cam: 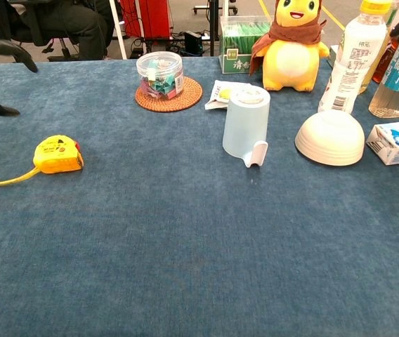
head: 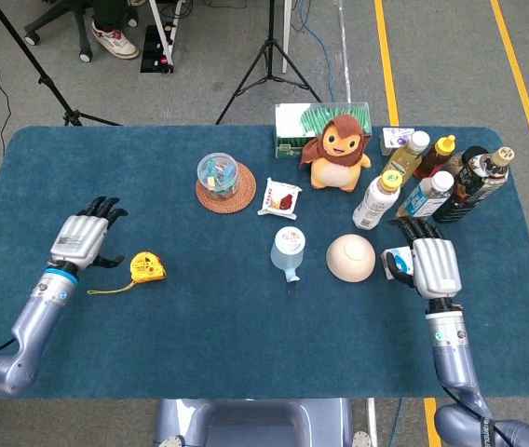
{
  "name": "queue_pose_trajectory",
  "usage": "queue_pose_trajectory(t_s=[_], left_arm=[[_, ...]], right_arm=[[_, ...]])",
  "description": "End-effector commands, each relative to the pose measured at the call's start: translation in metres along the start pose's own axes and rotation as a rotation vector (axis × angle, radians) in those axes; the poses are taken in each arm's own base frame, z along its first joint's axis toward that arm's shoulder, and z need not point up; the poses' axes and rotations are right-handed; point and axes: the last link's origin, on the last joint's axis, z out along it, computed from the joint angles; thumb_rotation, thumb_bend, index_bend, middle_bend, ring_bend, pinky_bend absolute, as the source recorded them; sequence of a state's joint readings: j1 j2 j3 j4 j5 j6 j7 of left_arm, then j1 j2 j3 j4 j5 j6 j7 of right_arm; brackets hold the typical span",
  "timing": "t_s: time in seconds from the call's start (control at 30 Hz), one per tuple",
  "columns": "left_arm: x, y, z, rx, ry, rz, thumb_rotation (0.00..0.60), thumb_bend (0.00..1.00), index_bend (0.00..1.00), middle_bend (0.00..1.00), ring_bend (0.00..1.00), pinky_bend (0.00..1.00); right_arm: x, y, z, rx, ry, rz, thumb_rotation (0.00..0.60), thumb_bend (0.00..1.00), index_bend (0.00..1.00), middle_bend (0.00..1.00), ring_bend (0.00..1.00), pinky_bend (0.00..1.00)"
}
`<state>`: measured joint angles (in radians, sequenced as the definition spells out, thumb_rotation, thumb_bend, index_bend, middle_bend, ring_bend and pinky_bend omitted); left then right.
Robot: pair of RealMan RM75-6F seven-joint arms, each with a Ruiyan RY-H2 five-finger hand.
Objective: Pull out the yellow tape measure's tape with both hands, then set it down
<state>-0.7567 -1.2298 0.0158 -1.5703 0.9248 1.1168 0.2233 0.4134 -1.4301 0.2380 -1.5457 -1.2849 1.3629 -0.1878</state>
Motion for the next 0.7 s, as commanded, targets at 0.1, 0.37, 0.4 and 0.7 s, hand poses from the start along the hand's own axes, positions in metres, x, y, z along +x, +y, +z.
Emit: queue_pose_trajectory(t_s=[0.1, 0.37, 0.4, 0.7], left_arm=[[0.003, -0.033, -0.052, 0.064, 0.247, -0.054, 0.584, 0.19, 0.28, 0.14, 0.03, 0.27], [-0.013, -0.069, -0.097, 0.163, 0.296, -0.068, 0.586, 0.19, 0.33, 0.19, 0.06, 0.28], [-0.015, -0.072, -0.102, 0.175, 0.298, -0.067, 0.585, 0.19, 0.33, 0.19, 0.06, 0.28], [-0.033, -0.084, -0.139, 0.217, 0.273, -0.078, 0.586, 0.19, 0.37, 0.2, 0.07, 0.28]], right_arm=[[0.003, 0.012, -0.009, -0.011, 0.012, -0.054, 0.571, 0.43, 0.31, 0.29, 0.26, 0.26], [0.005, 0.034, -0.029, -0.048, 0.006, -0.104, 0.57, 0.43, 0.33, 0.31, 0.27, 0.26], [0.006, 0.036, -0.031, -0.051, 0.011, -0.116, 0.571, 0.43, 0.34, 0.32, 0.28, 0.26], [0.015, 0.054, -0.057, -0.096, 0.021, -0.164, 0.567, 0.43, 0.38, 0.35, 0.3, 0.27]])
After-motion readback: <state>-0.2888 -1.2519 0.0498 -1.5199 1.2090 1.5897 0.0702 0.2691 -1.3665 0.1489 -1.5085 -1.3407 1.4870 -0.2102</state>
